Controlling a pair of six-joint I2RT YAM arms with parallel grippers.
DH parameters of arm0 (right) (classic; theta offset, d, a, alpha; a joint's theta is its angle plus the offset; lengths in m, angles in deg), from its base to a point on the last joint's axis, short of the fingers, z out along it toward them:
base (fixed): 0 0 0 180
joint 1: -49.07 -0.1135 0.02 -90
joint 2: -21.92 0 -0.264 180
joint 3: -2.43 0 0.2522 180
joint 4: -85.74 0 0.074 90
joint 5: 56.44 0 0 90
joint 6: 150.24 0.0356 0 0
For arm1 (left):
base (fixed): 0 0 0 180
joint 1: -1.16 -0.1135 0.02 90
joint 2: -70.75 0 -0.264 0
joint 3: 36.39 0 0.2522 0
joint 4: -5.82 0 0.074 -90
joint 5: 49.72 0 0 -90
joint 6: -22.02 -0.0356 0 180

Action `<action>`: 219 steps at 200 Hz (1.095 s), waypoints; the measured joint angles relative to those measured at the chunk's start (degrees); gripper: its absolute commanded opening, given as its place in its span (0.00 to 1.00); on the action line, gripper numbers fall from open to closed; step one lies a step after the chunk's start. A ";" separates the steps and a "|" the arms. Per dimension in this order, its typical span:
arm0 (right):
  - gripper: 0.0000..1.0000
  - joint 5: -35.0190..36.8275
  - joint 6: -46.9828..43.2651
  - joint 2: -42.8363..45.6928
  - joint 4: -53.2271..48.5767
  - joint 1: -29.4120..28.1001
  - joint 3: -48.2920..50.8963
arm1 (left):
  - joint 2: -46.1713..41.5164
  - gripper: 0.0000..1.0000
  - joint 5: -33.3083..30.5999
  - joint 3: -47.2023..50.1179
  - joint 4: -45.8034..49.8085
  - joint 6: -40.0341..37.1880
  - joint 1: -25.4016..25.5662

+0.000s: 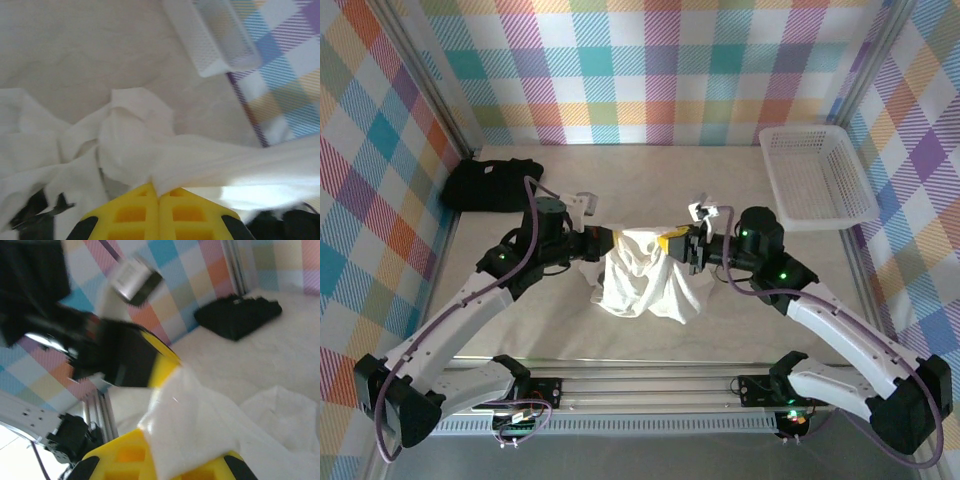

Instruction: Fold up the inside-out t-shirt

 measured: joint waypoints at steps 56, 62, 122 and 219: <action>0.00 -4.20 6.27 -1.42 6.58 0.68 2.43 | 2.56 0.38 -2.82 -0.66 0.31 -1.90 -0.02; 0.00 -4.20 6.51 -1.46 7.06 0.70 2.43 | 2.54 0.41 -3.26 -0.66 0.70 -1.90 -0.04; 0.00 -3.93 8.85 -2.89 9.55 1.44 2.43 | -6.27 0.48 -5.84 3.56 0.90 -2.82 5.22; 0.00 -3.45 9.25 -3.61 9.46 1.77 2.43 | 0.37 0.40 2.43 3.65 -7.10 -4.79 13.05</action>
